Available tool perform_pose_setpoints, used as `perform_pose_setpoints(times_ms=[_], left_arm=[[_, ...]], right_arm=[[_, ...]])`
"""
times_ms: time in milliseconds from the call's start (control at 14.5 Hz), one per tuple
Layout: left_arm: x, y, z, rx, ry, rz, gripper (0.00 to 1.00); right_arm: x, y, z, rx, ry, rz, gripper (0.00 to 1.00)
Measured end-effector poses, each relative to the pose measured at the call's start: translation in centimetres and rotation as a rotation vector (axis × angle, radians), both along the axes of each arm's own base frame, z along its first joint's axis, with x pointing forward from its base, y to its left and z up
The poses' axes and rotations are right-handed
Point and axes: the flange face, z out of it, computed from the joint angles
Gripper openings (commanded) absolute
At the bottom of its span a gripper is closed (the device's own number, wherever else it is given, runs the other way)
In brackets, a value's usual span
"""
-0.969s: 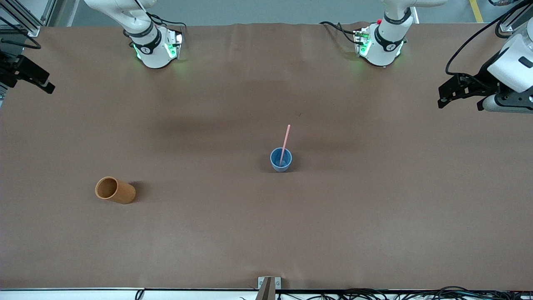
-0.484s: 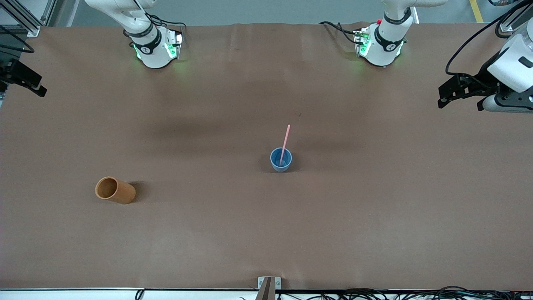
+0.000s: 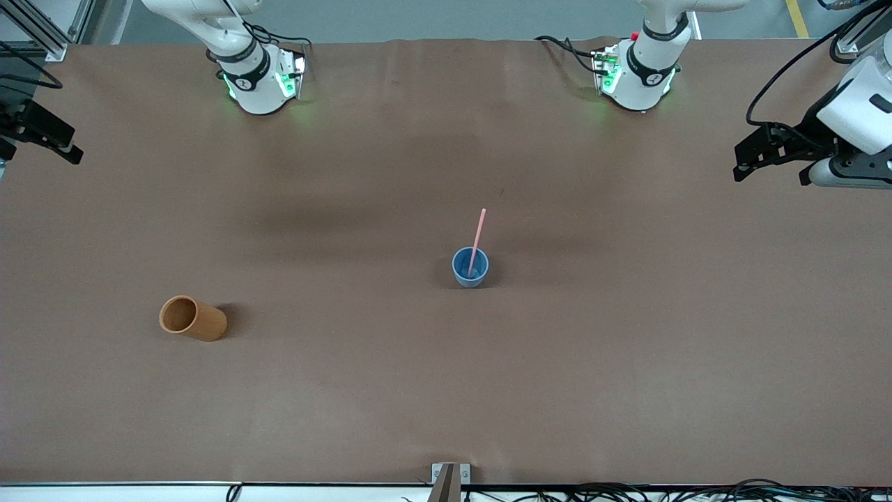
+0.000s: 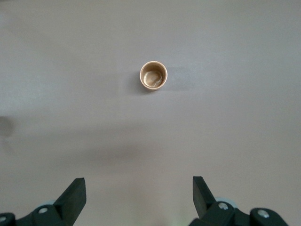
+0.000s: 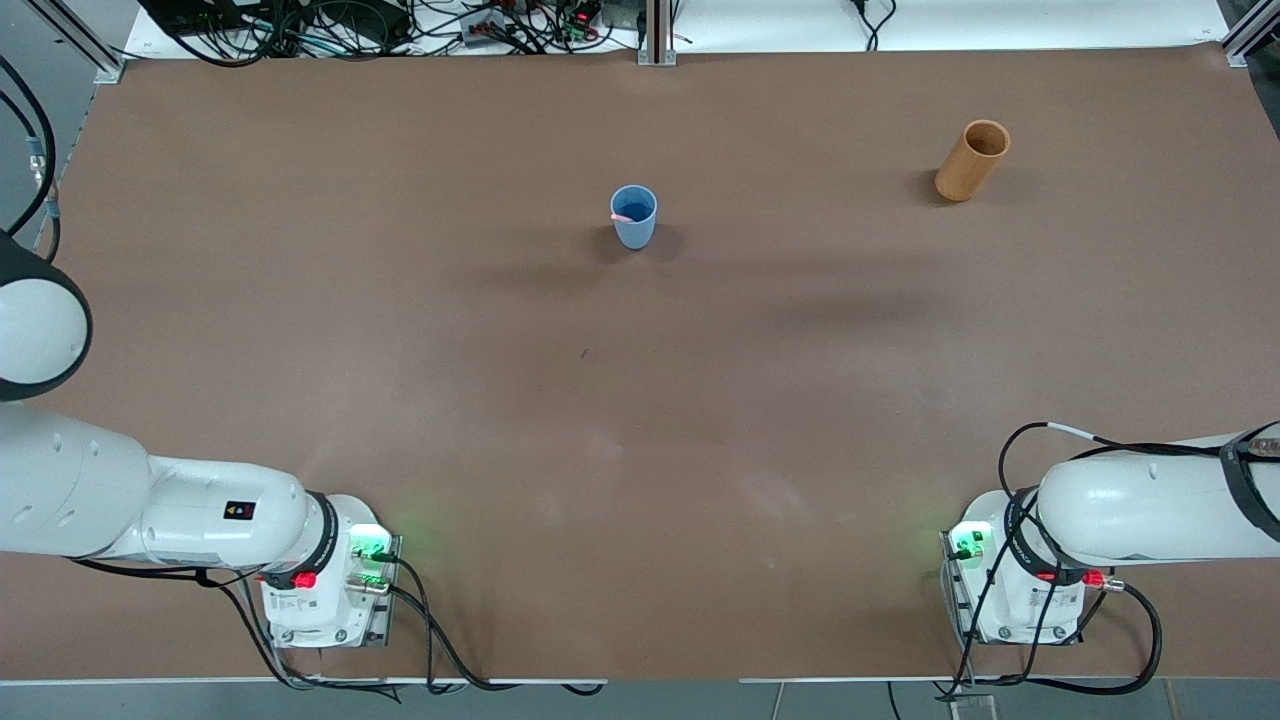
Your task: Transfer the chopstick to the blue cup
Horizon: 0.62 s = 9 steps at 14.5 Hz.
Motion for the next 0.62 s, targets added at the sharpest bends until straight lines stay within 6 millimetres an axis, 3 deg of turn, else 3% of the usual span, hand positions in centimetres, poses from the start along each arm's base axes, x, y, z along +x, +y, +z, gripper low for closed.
perform_pose_setpoints(times_ms=[623], left_arm=[[0.08, 0.0, 0.0, 0.0, 0.0, 0.0, 1.0]], right_arm=[[0.1, 0.0, -0.2, 0.001, 0.004, 0.017, 1.0]])
